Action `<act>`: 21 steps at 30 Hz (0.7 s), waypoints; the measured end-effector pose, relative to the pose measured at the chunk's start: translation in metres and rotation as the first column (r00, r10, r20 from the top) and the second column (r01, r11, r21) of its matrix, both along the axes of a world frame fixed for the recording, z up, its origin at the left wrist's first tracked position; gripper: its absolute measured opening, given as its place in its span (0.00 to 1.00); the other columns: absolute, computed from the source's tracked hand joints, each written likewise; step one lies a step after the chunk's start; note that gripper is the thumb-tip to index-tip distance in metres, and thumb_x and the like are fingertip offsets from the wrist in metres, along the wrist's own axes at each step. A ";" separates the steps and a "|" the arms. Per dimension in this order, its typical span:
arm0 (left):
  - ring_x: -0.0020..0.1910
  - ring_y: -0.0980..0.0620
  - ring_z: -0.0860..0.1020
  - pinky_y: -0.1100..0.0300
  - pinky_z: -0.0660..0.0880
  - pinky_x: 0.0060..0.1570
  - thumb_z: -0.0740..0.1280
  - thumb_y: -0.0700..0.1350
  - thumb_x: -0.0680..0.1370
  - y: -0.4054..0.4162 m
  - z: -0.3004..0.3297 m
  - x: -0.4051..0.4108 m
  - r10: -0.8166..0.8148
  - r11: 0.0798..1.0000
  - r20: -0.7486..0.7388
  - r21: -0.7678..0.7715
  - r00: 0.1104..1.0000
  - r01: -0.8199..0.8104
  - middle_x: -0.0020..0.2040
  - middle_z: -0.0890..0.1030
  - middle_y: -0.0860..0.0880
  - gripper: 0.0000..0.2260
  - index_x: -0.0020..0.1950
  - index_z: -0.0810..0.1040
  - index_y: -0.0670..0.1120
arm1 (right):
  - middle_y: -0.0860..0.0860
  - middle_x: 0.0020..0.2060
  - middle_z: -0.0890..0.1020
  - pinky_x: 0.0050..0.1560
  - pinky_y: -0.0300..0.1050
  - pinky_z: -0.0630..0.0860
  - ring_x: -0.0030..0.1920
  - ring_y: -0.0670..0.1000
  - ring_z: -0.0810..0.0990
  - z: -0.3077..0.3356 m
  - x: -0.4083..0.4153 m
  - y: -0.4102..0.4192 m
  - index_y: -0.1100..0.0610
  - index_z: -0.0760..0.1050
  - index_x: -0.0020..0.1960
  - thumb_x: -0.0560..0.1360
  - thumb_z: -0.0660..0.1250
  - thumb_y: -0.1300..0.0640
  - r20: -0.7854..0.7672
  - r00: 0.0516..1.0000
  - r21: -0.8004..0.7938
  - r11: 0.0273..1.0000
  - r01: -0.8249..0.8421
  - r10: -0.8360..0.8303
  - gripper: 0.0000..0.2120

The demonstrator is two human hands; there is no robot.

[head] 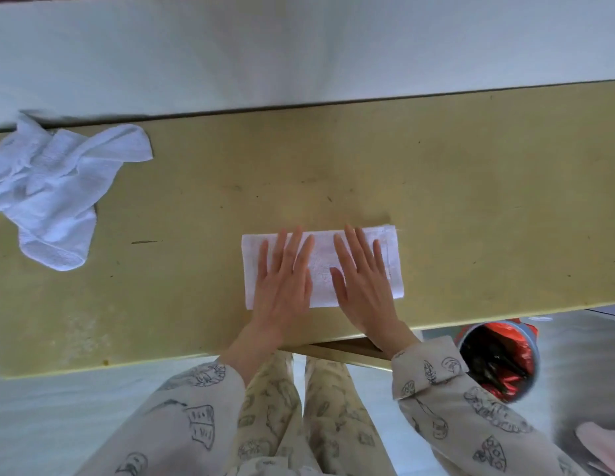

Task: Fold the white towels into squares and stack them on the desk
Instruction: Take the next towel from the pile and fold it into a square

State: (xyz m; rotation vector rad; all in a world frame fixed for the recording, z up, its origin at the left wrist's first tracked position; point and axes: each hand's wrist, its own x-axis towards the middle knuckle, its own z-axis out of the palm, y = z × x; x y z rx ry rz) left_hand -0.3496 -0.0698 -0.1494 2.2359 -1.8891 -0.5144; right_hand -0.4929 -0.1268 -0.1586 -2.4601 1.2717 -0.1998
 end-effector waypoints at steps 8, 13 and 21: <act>0.74 0.45 0.56 0.43 0.49 0.72 0.50 0.48 0.80 0.015 -0.035 0.043 -0.047 0.995 0.127 0.089 0.991 0.035 0.74 0.63 0.45 0.22 0.74 0.60 0.48 | 0.58 0.73 0.60 0.74 0.53 0.48 0.74 0.55 0.55 -0.030 -0.040 -0.021 0.59 0.55 0.74 0.81 0.43 0.46 -0.190 0.981 -0.037 0.998 -0.054 0.046 0.26; 0.75 0.44 0.54 0.42 0.48 0.72 0.46 0.49 0.80 0.022 -0.032 0.065 0.020 0.993 0.129 0.112 0.991 -0.035 0.76 0.57 0.45 0.23 0.75 0.54 0.44 | 0.59 0.74 0.57 0.74 0.54 0.47 0.75 0.55 0.52 -0.024 -0.035 -0.021 0.58 0.54 0.75 0.81 0.43 0.46 -0.176 0.984 0.001 0.999 -0.033 0.032 0.26; 0.65 0.43 0.65 0.57 0.60 0.65 0.60 0.43 0.79 0.017 0.001 0.067 0.638 0.754 -0.263 0.020 0.724 -0.657 0.65 0.70 0.40 0.17 0.67 0.68 0.40 | 0.60 0.53 0.77 0.52 0.42 0.69 0.52 0.59 0.76 0.011 -0.037 -0.040 0.64 0.73 0.61 0.77 0.61 0.61 0.181 0.847 0.222 0.860 0.460 -0.500 0.14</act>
